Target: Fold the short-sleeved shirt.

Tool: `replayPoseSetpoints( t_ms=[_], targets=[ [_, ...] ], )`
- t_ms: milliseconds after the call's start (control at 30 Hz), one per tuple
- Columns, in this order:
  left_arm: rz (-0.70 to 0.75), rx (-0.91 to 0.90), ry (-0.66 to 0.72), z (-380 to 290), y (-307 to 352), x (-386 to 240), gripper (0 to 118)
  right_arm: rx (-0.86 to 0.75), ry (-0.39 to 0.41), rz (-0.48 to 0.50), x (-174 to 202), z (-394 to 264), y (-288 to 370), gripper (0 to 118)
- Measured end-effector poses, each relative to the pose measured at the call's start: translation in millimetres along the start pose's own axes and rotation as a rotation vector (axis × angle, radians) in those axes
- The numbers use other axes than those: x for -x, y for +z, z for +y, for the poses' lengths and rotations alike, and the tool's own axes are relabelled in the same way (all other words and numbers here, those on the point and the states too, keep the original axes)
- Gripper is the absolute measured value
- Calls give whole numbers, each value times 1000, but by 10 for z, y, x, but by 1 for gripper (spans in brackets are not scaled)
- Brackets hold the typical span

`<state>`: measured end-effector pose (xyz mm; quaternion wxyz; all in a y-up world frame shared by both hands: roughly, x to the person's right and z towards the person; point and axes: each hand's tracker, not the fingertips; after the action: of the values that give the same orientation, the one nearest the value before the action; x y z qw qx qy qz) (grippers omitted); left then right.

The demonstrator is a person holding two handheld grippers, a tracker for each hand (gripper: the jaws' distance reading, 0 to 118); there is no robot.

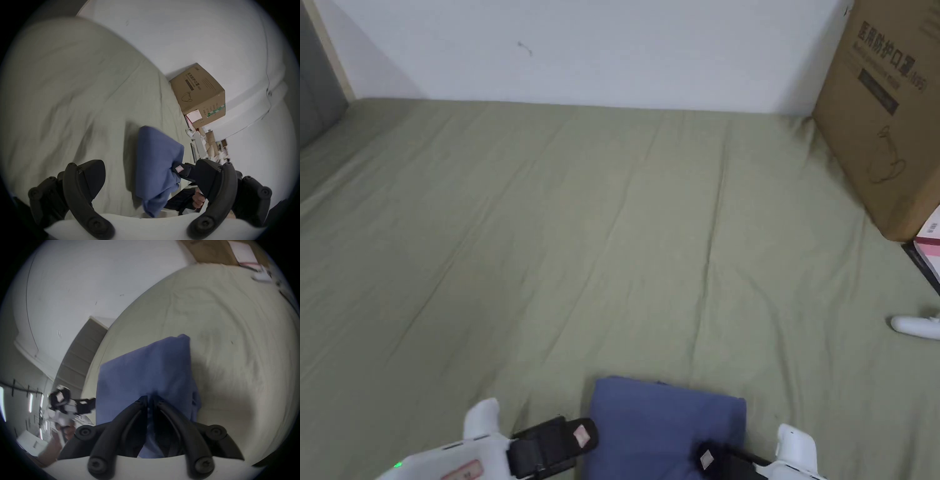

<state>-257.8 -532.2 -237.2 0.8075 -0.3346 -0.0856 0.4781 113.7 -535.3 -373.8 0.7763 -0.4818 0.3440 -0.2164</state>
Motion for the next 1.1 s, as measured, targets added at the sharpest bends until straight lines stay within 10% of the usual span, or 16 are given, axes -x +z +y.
replayPoseSetpoints(
  t_ms=[167, 200, 233, 267, 633, 867, 1100],
  targets=[
    [-61, 115, 19, -161, -799, -82, 101, 0, 43, 3, 81, 11, 30, 9],
    [48, 98, -17, -132, -845, -155, 80, 0, 45, 6, 89, 10, 41, 9],
    [156, 91, -26, -68, -846, -198, 32, -1, 56, -6, 136, 14, 71, 9],
    [89, 113, 34, -14, -833, -188, 27, 9, 73, -8, 204, 20, 121, 9],
    [307, -73, -64, 1183, 1176, 668, 25, 15, 274, 23, 1048, -81, 427, 9],
    [521, -284, 40, 2027, 3011, 1784, 25, 76, 335, 23, 1451, -323, 202, 9],
    [535, -324, 215, 2004, 3424, 2349, 26, 100, 335, 42, 1710, -551, 119, 9]
  ],
)
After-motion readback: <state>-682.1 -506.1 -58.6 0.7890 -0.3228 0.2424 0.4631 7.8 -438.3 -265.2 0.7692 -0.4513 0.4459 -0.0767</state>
